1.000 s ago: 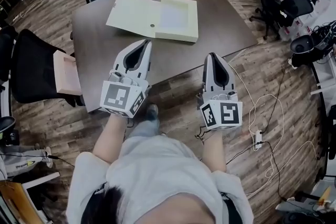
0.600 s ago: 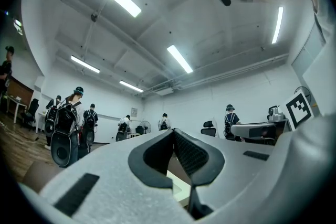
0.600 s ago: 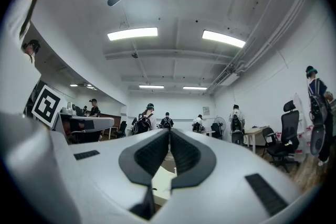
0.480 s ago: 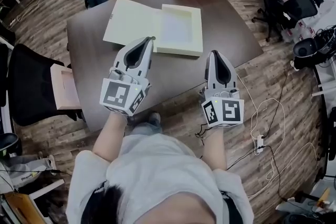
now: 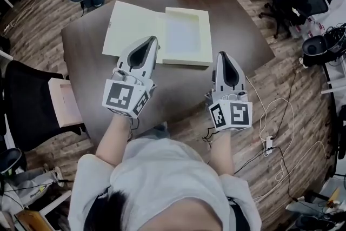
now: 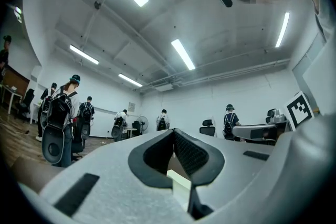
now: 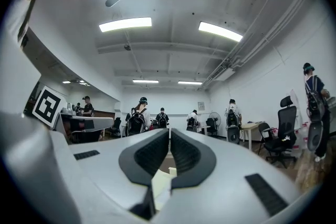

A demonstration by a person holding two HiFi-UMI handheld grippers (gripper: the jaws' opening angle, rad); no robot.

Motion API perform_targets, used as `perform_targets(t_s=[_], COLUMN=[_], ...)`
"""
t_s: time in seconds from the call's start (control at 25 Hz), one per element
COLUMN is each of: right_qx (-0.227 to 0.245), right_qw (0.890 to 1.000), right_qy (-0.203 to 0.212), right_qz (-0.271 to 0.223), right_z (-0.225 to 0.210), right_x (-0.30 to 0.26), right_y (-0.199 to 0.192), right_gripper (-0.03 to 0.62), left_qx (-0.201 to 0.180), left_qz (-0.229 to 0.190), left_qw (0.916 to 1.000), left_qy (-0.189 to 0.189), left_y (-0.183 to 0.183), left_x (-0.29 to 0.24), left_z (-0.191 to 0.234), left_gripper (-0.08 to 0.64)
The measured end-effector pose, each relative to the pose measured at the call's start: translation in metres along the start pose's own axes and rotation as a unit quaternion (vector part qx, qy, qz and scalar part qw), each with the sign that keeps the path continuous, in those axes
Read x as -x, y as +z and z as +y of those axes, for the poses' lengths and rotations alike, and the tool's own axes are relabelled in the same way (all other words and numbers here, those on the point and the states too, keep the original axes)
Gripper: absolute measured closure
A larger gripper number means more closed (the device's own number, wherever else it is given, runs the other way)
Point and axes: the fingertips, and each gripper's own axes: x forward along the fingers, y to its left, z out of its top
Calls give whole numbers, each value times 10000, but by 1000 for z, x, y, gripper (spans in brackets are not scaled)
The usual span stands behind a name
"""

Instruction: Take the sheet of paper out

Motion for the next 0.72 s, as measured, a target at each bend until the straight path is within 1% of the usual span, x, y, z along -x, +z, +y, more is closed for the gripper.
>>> perform_targets(t_s=[0.12, 0.32, 0.48, 0.6, 0.72], right_qx=[-36, 58, 129, 139, 86], right_qw=[9999, 9998, 9995, 9994, 9994], right_qy=[-80, -131, -109, -59, 42], right_qz=[59, 165, 250, 309, 340], right_z=[1, 9, 4, -6, -20], right_x=[-14, -26, -35, -44, -56], right_y=[-7, -22, -27, -30, -34], right_gripper=[577, 577, 577, 575, 577], left_qx=[106, 255, 545, 711, 755], left_qz=[159, 533, 1017, 1397, 1730], left_qw=[9998, 9977, 9920, 9863, 9809], left_qy=[-103, -336, -507, -515, -477], left_y=[-12, -43, -75, -101, -127], left_x=[-12, -26, -49, -69, -89], left_z=[13, 32, 41, 44, 43], left_gripper=[551, 551, 551, 551, 549])
